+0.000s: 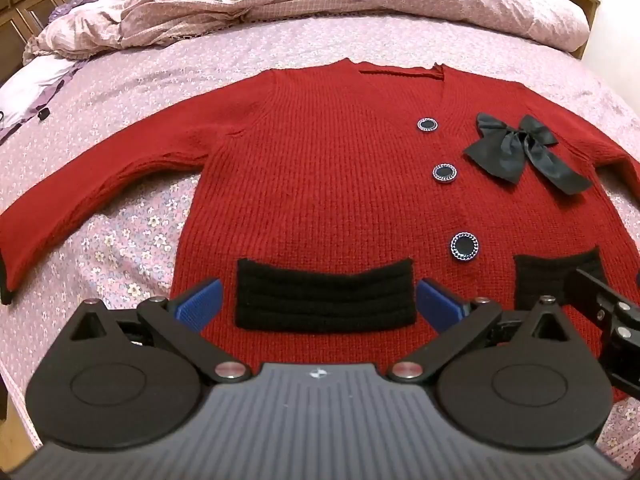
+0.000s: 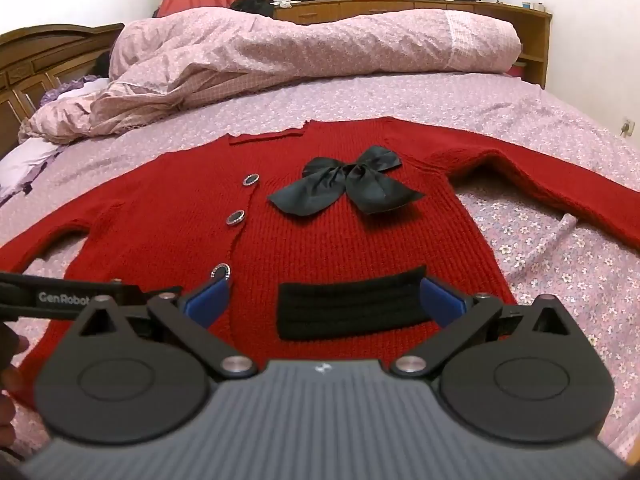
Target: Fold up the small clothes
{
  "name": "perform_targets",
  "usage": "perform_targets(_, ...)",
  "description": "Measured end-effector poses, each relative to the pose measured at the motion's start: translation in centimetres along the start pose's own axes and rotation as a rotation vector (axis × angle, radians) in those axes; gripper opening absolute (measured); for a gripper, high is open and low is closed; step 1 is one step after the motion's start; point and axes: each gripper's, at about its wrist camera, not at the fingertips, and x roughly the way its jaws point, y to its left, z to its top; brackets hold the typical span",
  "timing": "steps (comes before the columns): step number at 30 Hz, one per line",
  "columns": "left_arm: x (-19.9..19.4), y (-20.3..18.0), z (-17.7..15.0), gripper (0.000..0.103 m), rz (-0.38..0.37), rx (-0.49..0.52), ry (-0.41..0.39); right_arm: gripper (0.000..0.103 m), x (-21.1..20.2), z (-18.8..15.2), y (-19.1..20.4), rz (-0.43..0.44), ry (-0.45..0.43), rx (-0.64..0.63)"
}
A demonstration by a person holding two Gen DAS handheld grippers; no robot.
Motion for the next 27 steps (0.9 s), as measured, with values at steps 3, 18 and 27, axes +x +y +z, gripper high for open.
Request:
perform_targets(3, 0.12, 0.18, -0.11, 0.103, 0.0, -0.006, 0.006, 0.103, -0.01, 0.0, 0.03, 0.001, 0.003, 0.0)
perform_targets(18, 0.32, 0.09, 0.02, 0.103, 0.004, -0.015, 0.016, 0.103, 0.2, -0.11, -0.2, 0.001, 0.006, 0.006)
perform_targets(27, 0.32, 0.16, -0.02, 0.103, 0.002, -0.017, 0.016, 0.103, 0.19, -0.1, -0.22, 0.002, 0.007, 0.006)
